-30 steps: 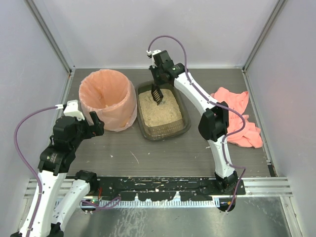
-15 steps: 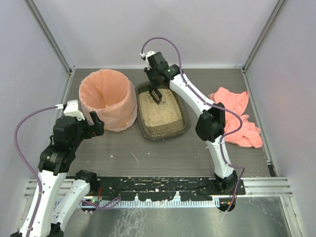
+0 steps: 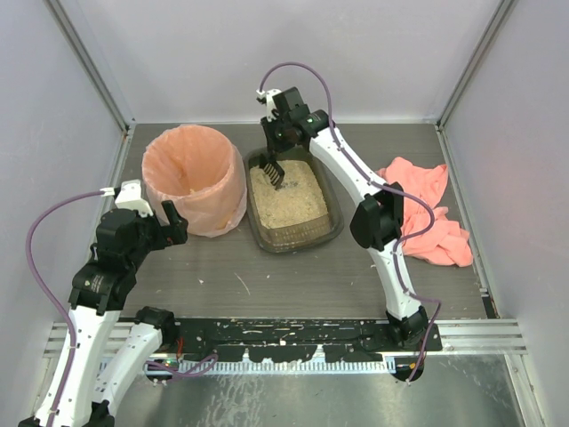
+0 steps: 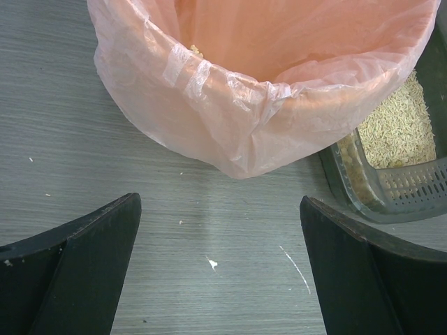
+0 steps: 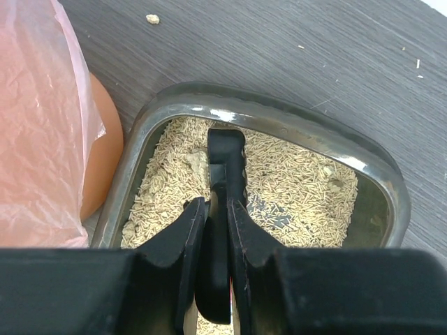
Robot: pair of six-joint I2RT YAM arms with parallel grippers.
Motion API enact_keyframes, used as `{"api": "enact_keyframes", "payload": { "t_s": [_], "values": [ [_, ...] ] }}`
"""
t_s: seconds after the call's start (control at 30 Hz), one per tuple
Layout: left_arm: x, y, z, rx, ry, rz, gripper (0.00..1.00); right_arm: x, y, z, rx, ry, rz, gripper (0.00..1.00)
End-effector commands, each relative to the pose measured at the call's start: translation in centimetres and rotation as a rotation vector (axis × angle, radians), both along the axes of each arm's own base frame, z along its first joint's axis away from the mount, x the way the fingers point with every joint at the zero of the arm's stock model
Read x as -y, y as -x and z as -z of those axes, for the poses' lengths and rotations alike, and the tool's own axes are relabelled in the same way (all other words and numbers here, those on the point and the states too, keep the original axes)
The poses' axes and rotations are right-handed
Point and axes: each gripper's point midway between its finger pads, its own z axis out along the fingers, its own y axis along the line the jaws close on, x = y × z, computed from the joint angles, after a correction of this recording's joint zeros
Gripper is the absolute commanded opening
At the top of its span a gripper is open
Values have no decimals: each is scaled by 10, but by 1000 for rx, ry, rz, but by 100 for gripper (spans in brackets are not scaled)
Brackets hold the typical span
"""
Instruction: Clean the litter box
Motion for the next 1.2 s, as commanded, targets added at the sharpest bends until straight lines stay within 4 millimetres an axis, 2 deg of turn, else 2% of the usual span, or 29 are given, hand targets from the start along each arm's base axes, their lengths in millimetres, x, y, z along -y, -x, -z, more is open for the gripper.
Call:
{"api": "enact_keyframes", "payload": {
  "t_s": [0.0, 0.27, 0.53, 0.63, 0.77, 0.93, 1.17],
  "values": [
    [-1, -5, -11, 39, 8, -12, 98, -19, 24, 12, -151, -115, -85, 1],
    [-1, -5, -11, 39, 7, -12, 98, 4, 29, 26, -260, -176, -63, 1],
    [-1, -5, -12, 42, 8, -12, 98, 33, 38, 45, -361, -326, 41, 1],
    [-1, -4, -12, 43, 8, -12, 98, 39, 41, 58, -394, -378, 99, 1],
    [-1, -4, -12, 43, 9, -12, 98, 45, 41, 73, -408, -444, 179, 1],
    [-1, -4, -12, 42, 9, -11, 98, 40, 42, 76, -400, -638, 251, 1],
    [-1, -4, -13, 45, 10, -11, 98, 38, 42, 77, -378, -734, 260, 1]
  ]
}}
